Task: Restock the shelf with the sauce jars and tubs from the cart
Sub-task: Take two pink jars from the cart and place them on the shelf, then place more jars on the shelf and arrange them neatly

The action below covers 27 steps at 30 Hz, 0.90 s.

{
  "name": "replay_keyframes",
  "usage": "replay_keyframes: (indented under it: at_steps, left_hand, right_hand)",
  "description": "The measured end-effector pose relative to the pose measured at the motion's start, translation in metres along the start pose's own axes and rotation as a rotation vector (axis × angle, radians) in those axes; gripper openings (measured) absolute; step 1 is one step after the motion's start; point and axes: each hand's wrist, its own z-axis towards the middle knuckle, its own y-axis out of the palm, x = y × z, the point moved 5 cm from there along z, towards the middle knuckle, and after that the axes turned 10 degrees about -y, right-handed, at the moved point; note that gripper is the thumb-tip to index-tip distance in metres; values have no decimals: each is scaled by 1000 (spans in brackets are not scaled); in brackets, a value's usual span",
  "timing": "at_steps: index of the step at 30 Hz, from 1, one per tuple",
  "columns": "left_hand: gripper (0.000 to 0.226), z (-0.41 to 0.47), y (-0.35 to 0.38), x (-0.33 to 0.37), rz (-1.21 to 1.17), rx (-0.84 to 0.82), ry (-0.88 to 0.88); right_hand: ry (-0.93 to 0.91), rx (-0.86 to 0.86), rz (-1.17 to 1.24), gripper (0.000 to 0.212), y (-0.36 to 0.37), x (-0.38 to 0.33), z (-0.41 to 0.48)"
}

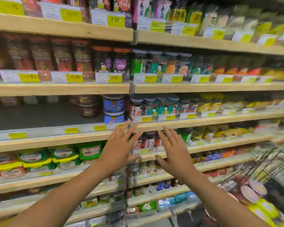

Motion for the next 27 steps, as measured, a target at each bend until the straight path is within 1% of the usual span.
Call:
replay_keyframes:
  at_steps: [3,7,13,17,20,27]
  left_hand:
    - [98,6,20,83,-61,-50,68]
    - [96,7,45,189,-148,-110,203]
    - [92,21,92,320,-316,-279,287]
    - [95,33,129,386,-407,-393,345]
    - [95,47,164,427,-437,-470,391]
    - [91,112,242,504,-475,-674,467]
  right_hand:
    - [111,-30,-24,85,-9,50,-73]
    - [313,-78,-24,83,-16,110,-169]
    - [601,-97,-10,87,-15,191,-286]
    - [805,-52,38,89,-5,235,-349]
    - [941,-91,95,90,13,268,-383]
    - [1105,-150,165,84,51,354,-422]
